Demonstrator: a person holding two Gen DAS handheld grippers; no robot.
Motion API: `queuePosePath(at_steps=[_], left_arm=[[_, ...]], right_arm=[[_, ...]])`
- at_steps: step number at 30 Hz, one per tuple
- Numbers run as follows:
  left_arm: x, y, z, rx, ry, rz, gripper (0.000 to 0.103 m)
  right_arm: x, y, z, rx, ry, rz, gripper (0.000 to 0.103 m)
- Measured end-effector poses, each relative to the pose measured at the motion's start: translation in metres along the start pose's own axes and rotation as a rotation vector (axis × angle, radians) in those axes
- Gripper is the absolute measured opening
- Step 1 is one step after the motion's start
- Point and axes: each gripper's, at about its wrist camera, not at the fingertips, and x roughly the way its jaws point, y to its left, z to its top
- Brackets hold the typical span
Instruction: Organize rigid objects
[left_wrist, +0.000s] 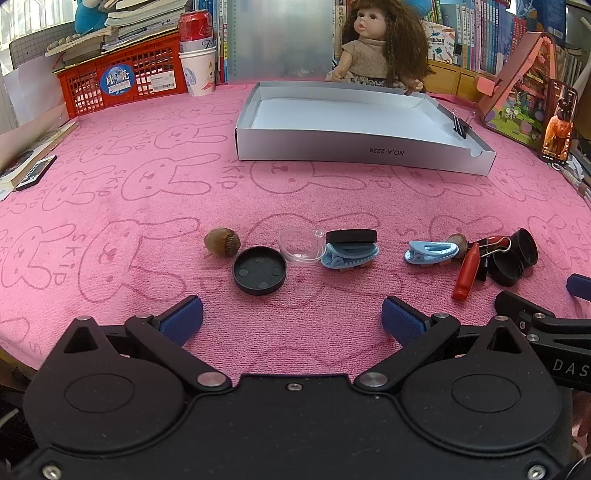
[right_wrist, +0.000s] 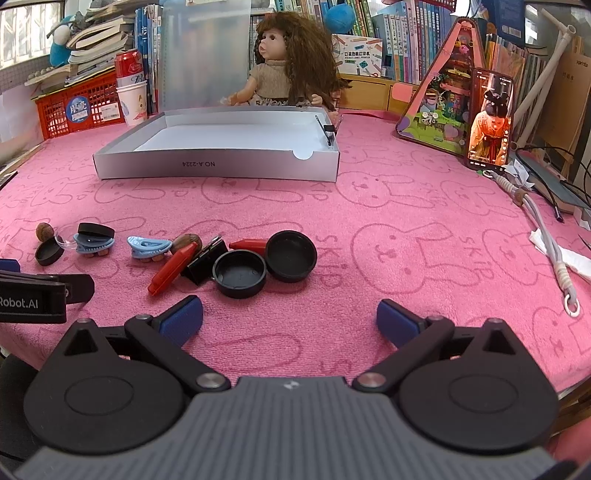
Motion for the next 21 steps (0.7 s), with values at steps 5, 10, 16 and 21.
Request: queuePosePath(at_steps=[5,10,16,21], left_arm=[[-0.0001,-0.0001,-0.0004,0.001,-0.001,0.000,0.103],[0.0023,-0.0007,-0.0014,0.002,-0.003,0.000,0.103],[0.0022,-0.0007,-0.0041,-0.004,-0.023,-0.002,0.103],[-0.0043,0.0029,-0.0034,-0.030,-0.023,-0.005,0.096]], right_arm=[[-0.0014,0.0003,0.0011,0.000,0.003,0.000,0.103],[-0.0011,0.0004,0.0023,0.007,0.008,-0.003,0.103],[-0.0016,0.0002,0.0040,0.009,0.020,-0.003,0.103],[-0.0052,-0.0007,0.0027,0.023,0.004,0.001,0.100]])
